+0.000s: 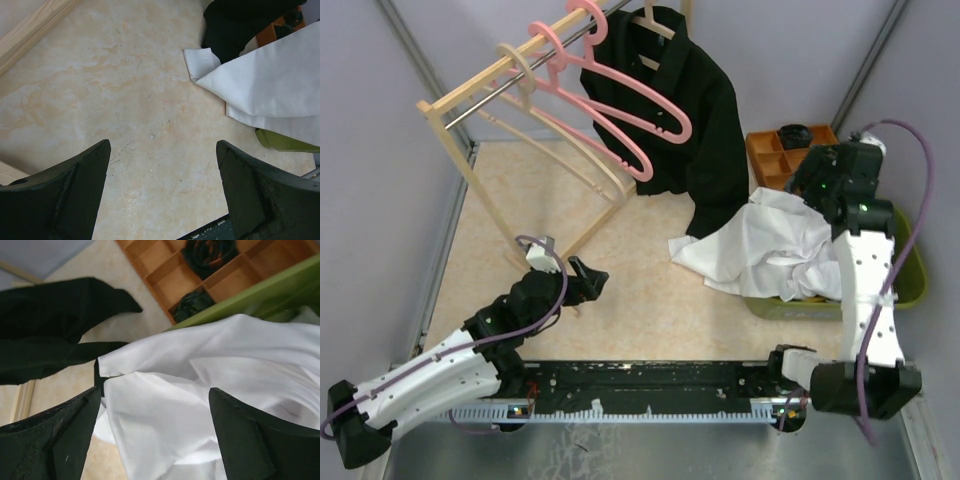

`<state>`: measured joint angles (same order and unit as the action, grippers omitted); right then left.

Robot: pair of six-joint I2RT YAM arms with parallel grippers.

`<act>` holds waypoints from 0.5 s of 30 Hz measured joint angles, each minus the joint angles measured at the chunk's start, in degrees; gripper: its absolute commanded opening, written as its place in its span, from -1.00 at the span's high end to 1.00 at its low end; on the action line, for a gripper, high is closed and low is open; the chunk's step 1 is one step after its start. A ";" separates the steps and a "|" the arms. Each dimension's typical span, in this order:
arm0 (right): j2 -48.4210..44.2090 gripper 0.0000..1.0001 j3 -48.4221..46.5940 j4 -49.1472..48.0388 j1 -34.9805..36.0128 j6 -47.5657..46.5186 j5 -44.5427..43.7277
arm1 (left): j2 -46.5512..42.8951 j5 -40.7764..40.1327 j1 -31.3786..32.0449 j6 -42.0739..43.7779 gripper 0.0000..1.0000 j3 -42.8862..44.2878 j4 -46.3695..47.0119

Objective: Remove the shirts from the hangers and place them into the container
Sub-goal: Adjust the shirt in the bin.

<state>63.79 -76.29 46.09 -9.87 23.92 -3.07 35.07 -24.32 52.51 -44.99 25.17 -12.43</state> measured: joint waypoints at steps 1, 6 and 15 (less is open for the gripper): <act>2.38 -0.83 -0.81 -0.11 1.84 -0.24 -0.13 | 0.37 0.02 0.00 0.09 -0.83 0.00 0.00; 15.45 -0.92 -2.58 -2.12 6.93 -0.96 -0.96 | 1.46 0.04 0.00 0.33 -0.83 0.09 -0.37; 24.24 0.04 -5.73 0.07 7.26 -2.67 -6.08 | 0.39 -0.15 0.00 0.24 -0.83 0.15 -0.94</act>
<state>88.03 -82.02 46.15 -2.61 21.26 -9.15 35.46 -24.47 52.51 -44.75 25.32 -13.37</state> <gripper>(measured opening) 0.673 0.914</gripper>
